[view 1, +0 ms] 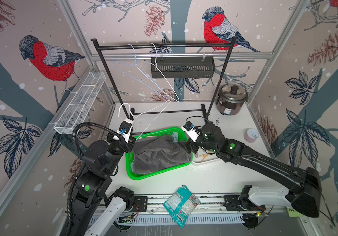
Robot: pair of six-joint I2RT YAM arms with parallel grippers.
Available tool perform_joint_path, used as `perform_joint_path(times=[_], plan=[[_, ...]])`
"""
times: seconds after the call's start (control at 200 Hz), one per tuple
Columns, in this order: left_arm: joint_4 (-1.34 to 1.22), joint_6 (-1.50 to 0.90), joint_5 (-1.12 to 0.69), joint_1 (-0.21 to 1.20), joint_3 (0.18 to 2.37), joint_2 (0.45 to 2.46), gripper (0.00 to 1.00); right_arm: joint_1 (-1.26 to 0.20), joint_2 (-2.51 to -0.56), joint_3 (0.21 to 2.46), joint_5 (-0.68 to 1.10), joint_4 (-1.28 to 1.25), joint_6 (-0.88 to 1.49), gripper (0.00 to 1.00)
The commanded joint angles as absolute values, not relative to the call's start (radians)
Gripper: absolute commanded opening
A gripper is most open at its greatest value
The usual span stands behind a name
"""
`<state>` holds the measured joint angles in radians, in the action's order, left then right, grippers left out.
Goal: Remove the clothespins securing towels to the hanger
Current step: Remove the towel from the hanger, then place the hanger on the clothesline.
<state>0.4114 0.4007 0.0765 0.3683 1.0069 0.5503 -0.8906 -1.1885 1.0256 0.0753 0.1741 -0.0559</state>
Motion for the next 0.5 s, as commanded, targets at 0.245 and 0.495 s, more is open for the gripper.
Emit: perform_joint_path(times=[0.245,0.495], plan=[[0.401,0.549,-0.245,0.365,0.95,0.592,0.0,-0.787,-0.957,1.001,0.159,0.192,-0.362,1.0],[0.359,0.626,-0.373,0.365,0.915,0.64,0.0,-0.759,-0.967,1.108,0.21,0.337,-0.59,1.0]])
